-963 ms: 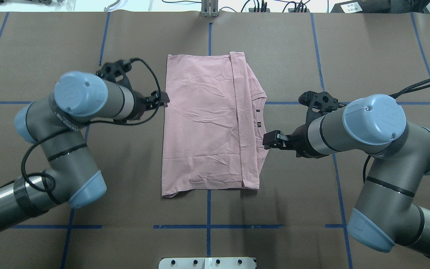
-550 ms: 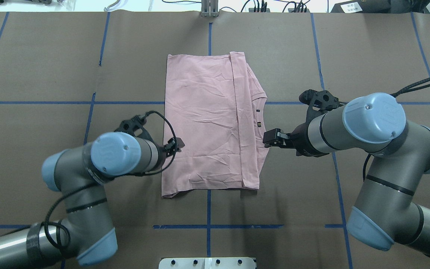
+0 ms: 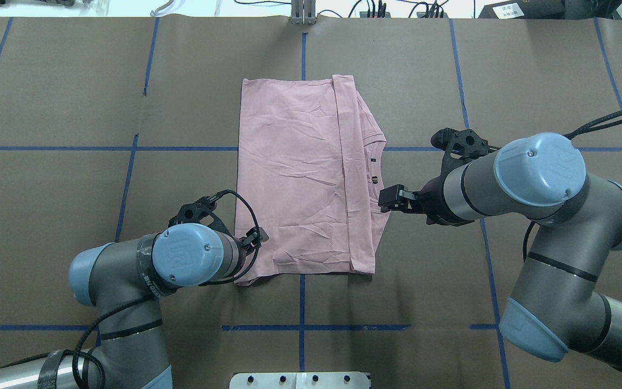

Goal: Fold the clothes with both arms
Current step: 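Move the left gripper to the shirt's near corner by the hem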

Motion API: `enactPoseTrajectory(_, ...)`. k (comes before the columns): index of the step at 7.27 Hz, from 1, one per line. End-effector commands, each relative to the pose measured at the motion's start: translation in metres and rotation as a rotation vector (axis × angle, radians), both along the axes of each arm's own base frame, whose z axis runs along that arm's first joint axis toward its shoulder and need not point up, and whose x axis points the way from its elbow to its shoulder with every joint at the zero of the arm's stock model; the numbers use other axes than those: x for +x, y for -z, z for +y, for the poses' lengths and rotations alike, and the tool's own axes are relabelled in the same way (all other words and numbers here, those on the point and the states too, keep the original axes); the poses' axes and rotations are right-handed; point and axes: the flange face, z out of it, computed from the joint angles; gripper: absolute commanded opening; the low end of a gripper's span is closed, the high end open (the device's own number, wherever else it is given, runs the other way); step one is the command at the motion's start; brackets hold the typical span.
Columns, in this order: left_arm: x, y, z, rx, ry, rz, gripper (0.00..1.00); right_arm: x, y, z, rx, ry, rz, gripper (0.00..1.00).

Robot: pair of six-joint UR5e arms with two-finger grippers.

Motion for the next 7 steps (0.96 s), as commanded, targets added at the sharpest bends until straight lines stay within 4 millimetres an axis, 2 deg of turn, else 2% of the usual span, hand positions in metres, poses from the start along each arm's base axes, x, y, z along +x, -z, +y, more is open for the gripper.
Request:
enactPoseTrajectory(1,0.007,0.000,0.013,-0.013,-0.013,-0.003,0.96,0.001,0.001,-0.002,0.000,-0.004,-0.001,1.00)
enactPoseTrajectory(2,0.012,0.001,0.021,-0.024,-0.020,-0.016,0.96,0.003,0.001,-0.003,0.000,-0.007,-0.001,1.00)
enactPoseTrajectory(3,0.016,0.002,0.027,-0.032,-0.028,-0.033,0.89,0.003,0.001,-0.004,0.002,-0.007,-0.001,1.00)
enactPoseTrajectory(4,0.016,0.002,0.027,-0.040,-0.023,-0.031,0.74,0.003,0.001,-0.004,0.000,-0.008,-0.001,1.00)
enactPoseTrajectory(5,0.016,0.002,0.027,-0.041,-0.022,-0.031,0.44,0.003,0.001,-0.004,0.001,-0.008,-0.002,1.00)
enactPoseTrajectory(6,0.016,0.002,0.027,-0.041,-0.022,-0.031,0.23,0.003,0.003,-0.004,0.003,-0.010,-0.005,1.00)
enactPoseTrajectory(7,0.016,0.002,0.027,-0.041,-0.024,-0.031,0.09,0.003,0.003,-0.004,0.002,-0.009,-0.005,1.00)
